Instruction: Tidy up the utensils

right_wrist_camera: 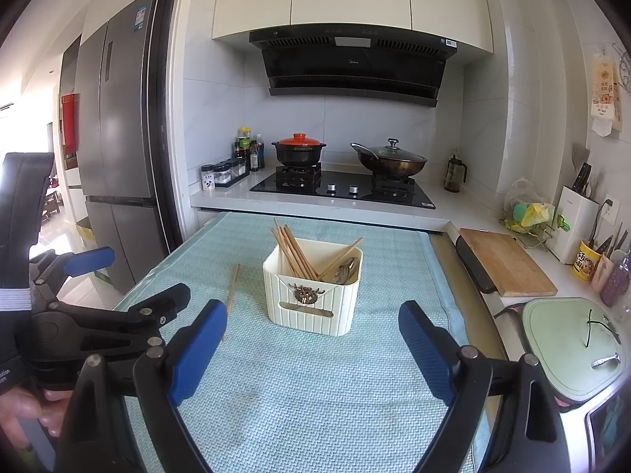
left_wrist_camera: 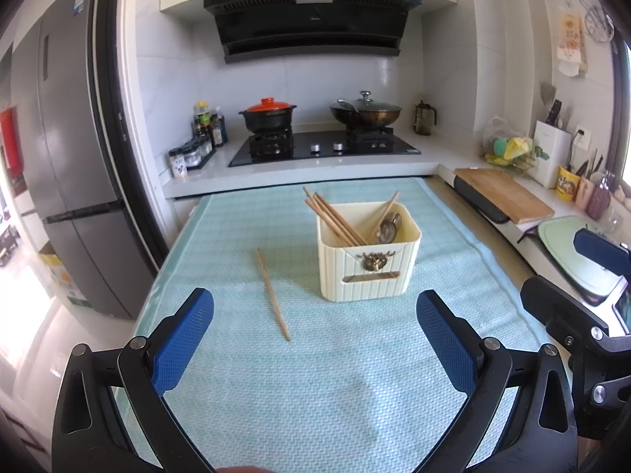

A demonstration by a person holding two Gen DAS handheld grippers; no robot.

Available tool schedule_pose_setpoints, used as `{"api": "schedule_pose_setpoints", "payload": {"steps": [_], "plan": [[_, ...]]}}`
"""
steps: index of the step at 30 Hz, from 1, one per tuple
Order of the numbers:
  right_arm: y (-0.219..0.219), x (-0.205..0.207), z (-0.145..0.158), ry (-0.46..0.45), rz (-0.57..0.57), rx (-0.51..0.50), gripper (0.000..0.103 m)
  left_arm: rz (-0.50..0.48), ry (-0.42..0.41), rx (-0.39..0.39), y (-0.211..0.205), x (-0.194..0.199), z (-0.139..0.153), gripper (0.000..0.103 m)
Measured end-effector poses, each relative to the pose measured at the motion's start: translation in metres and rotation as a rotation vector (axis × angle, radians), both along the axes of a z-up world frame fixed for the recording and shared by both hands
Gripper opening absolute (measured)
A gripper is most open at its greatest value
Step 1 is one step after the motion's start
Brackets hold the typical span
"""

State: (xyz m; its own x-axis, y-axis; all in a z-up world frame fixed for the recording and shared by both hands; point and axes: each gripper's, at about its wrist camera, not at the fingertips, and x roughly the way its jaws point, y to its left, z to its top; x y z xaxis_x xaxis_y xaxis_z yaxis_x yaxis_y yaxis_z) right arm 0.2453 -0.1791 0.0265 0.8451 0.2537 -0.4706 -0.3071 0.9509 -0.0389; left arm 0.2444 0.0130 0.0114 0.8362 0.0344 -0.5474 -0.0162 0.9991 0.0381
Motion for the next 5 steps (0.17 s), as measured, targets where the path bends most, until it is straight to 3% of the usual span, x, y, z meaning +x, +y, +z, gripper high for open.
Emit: {"api": "schedule_pose_setpoints", "payload": {"steps": [5], "plan": [[-0.0019, 0.0007, -0.0033, 0.013, -0.005, 0.002, 0.091, 0.009, -0.007, 0.007, 0.0010, -0.0022, -0.0020, 0.102]]}}
